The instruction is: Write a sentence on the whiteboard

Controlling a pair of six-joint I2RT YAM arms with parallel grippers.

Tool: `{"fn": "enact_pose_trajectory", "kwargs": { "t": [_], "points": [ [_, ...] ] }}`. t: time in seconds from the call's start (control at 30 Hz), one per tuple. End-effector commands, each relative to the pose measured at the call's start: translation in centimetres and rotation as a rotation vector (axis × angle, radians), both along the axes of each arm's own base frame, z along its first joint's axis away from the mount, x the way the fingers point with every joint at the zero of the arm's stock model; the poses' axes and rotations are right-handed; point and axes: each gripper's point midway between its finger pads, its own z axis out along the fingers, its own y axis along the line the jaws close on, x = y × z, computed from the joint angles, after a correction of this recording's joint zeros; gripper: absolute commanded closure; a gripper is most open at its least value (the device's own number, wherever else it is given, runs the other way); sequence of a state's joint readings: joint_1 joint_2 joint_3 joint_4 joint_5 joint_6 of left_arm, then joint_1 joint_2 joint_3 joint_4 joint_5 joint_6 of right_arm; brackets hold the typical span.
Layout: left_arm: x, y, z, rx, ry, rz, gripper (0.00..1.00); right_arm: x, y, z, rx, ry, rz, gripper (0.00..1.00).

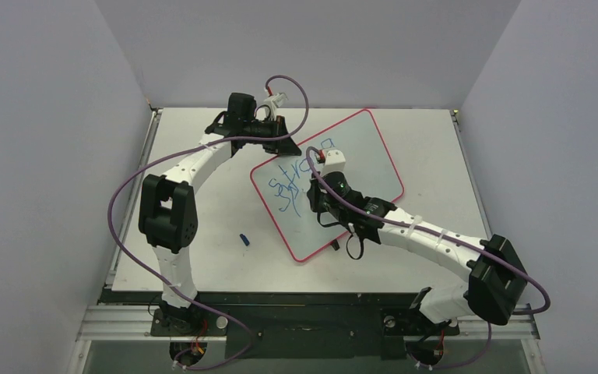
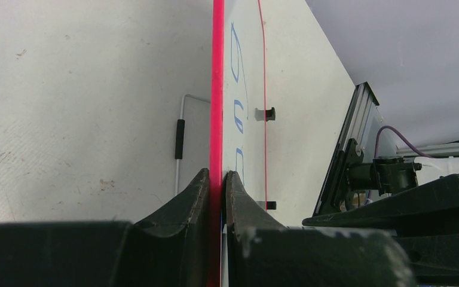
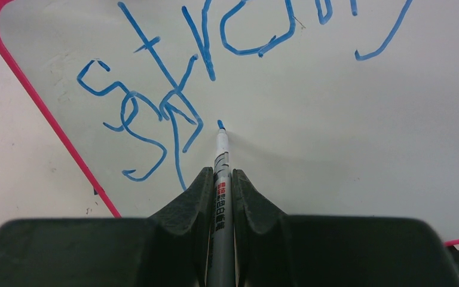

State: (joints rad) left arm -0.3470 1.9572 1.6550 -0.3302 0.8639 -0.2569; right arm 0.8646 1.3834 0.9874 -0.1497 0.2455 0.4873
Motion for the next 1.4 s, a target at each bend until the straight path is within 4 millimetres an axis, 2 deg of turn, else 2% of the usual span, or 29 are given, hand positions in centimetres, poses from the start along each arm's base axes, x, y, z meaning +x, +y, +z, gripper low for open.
{"fn": "enact_pose_trajectory", "kwargs": {
  "t": [0.0, 0.17, 0.37, 0.57, 0.77, 0.97, 1.2, 1.37],
  "points": [
    [-0.9, -0.6, 4.1, -0.033, -0.16, -0.05, 1.0, -1.3, -1.1, -2.1, -0.025, 0.054, -0.004, 1.0],
    [-0.8, -0.7, 4.1, -0.036, -0.16, -0.051, 1.0, -2.2, -1.7, -2.5, -0.033, 0.07, -0.006, 1.0],
    [-0.9, -0.7, 4.2, -0.039, -0.161, -0.052, 1.0, -3.0, -2.0, -2.0, -0.054, 0.072, 0.001, 1.0],
    [-0.9, -0.7, 4.0, -0.038, -0.159, -0.052, 1.0, -2.9, -2.3, 0.9, -0.037, 0.03, -0.003, 1.0],
    [-0.9, -0.7, 4.1, -0.037, -0.161, -0.055, 1.0, -1.6, -1.7, 4.7, -0.008, -0.038, -0.008, 1.0],
    [-1.5, -0.9, 3.9, -0.055, -0.161, -0.096, 1.0, -0.1, -0.5, 6.6, 0.0, -0.066, 0.005, 1.0],
    [-1.8, -1.1, 4.2, -0.073, -0.165, -0.123, 1.0, 1.3, 0.7, 6.1, 0.003, -0.053, 0.025, 1.0],
    [-1.9, -1.2, 4.4, -0.076, -0.17, -0.125, 1.0, 1.8, 1.1, 5.0, -0.001, -0.035, 0.031, 1.0]
  ]
}}
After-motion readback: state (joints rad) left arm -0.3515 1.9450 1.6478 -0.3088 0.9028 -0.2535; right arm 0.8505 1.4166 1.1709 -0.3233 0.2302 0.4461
